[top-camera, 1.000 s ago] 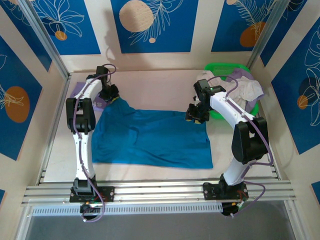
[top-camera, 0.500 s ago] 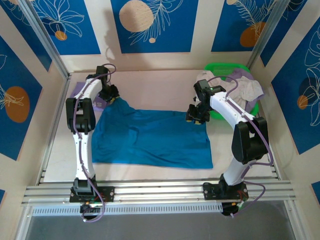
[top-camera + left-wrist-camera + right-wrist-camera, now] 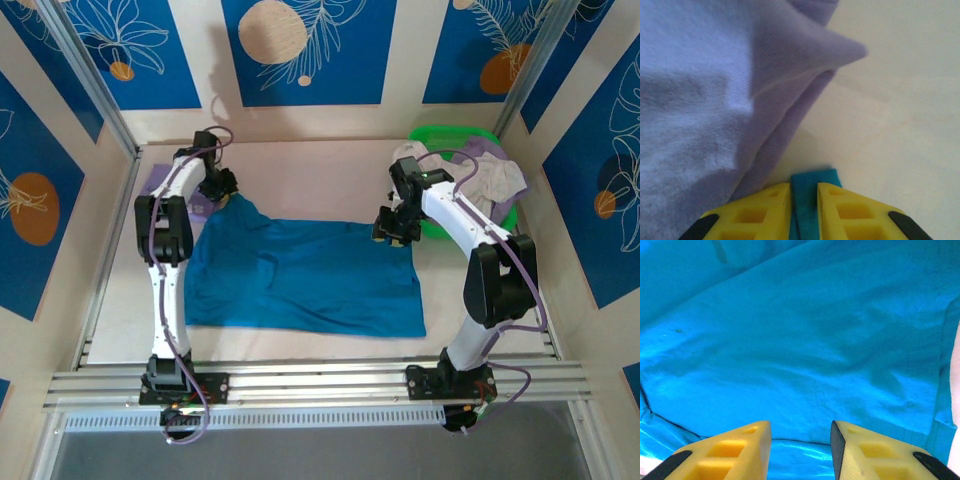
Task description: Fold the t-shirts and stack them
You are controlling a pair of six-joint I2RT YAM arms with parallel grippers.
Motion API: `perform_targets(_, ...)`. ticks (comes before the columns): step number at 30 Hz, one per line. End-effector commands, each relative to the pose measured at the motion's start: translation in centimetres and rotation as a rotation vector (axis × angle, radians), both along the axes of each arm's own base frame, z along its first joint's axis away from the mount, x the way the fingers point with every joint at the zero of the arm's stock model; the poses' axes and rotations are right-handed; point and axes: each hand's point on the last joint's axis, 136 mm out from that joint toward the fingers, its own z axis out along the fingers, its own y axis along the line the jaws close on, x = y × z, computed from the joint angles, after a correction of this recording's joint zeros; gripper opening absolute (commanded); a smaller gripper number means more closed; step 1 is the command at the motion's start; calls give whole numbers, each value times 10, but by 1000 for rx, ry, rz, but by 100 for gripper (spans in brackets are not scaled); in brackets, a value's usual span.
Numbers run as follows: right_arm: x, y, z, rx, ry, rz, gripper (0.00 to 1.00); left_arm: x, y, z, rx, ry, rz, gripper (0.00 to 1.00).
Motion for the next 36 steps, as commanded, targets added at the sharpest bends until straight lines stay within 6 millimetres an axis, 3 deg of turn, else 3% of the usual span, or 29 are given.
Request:
perform_targets(1,0,0,9,9,-4,13,39,-1,-9,-11,-7,25,-25,19)
perform_targets(6,2,0,11,5,-11,14,39,1,-10,-4,0,4,-33,0)
perform_targets(13,10,-5,8,-19,-30,4,39,7,-11,46,0,-92,-50,0)
perform_targets(21,39,-9,-11,-144,-63,30,38,-9,-17,90,-28,-129,-78,0)
perform_targets(29,78,-15,-34,-276,-76,82,35,-30,-19,119,-46,-146,-88,0)
perform_targets(36,100,-14,-57,-325,-62,131,31,-52,-24,124,-91,-135,-91,0)
